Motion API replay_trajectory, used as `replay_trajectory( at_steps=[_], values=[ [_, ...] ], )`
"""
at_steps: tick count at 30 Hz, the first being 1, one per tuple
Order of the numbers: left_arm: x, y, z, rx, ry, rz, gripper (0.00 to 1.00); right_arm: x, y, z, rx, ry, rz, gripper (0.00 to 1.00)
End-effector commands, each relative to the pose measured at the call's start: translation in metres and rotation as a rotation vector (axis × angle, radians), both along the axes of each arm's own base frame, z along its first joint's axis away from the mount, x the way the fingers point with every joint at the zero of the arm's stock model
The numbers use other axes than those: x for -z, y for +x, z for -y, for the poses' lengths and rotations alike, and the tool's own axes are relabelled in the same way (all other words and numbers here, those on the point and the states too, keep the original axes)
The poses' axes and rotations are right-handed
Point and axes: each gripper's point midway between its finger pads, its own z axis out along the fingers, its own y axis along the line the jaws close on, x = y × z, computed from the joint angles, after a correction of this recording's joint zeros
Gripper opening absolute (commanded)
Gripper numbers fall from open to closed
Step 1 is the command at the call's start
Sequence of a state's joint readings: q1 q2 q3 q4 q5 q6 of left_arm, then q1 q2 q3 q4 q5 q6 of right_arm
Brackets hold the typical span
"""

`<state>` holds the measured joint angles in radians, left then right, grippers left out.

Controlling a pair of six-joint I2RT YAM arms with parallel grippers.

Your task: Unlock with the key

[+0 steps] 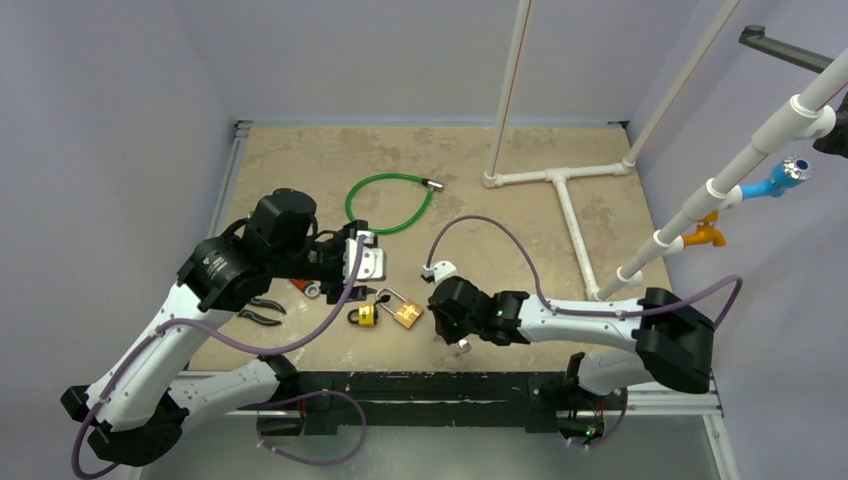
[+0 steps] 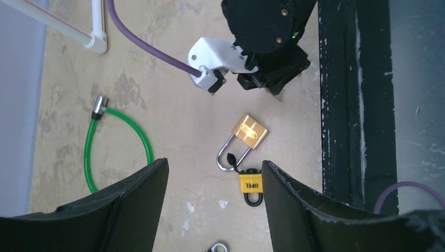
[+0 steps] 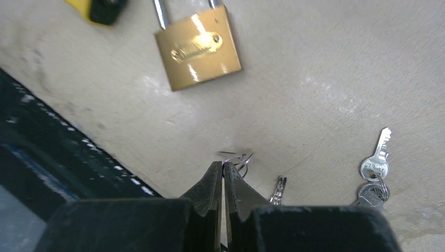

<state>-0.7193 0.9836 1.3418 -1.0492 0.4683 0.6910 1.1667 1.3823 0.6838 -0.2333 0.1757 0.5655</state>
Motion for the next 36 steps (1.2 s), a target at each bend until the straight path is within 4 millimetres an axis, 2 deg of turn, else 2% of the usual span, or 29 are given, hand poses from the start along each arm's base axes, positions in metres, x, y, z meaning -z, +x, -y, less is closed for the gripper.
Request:
replay_trajectory(
  at_steps=[1, 6, 9, 13, 16, 19, 22, 30, 32, 35, 36],
  values=[
    [-0.006, -0.022, 0.015, 0.044, -0.126, -0.118, 0.64, -0.078, 0.013, -0.029, 0.034, 0.213, 0.079, 0.0],
    [0.033, -0.039, 0.028, 0.013, -0.223, -0.313, 0.66, -0.152, 0.011, -0.029, 0.062, 0.417, 0.128, 0.0],
    [0.046, -0.041, 0.039, 0.0, -0.249, -0.422, 0.69, -0.196, 0.007, -0.025, 0.055, 0.553, 0.166, 0.0],
    [0.047, -0.035, 0.053, -0.011, -0.302, -0.5, 0.69, -0.248, -0.004, -0.025, -0.011, 0.697, 0.204, 0.0],
    [0.032, -0.032, 0.064, 0.016, -0.384, -0.49, 0.7, -0.275, -0.011, -0.027, -0.056, 0.765, 0.213, 0.0],
    [0.016, -0.034, 0.07, 0.059, -0.437, -0.492, 0.7, -0.292, -0.016, -0.032, -0.094, 0.806, 0.214, 0.0],
    [0.004, -0.037, 0.071, 0.089, -0.461, -0.472, 0.7, -0.299, -0.019, -0.04, -0.128, 0.825, 0.209, 0.0],
    [0.006, -0.044, 0.067, 0.129, -0.44, -0.457, 0.56, -0.31, -0.022, -0.053, -0.169, 0.872, 0.208, 0.0],
    [0.006, -0.046, 0.066, 0.139, -0.441, -0.448, 0.47, -0.311, -0.021, -0.055, -0.167, 0.879, 0.208, 0.0],
    [0.006, -0.051, 0.064, 0.16, -0.436, -0.444, 0.18, -0.315, -0.021, -0.053, -0.164, 0.89, 0.218, 0.0],
    [0.006, -0.051, 0.062, 0.164, -0.433, -0.433, 0.12, -0.316, -0.02, -0.053, -0.161, 0.89, 0.221, 0.0]
  ],
)
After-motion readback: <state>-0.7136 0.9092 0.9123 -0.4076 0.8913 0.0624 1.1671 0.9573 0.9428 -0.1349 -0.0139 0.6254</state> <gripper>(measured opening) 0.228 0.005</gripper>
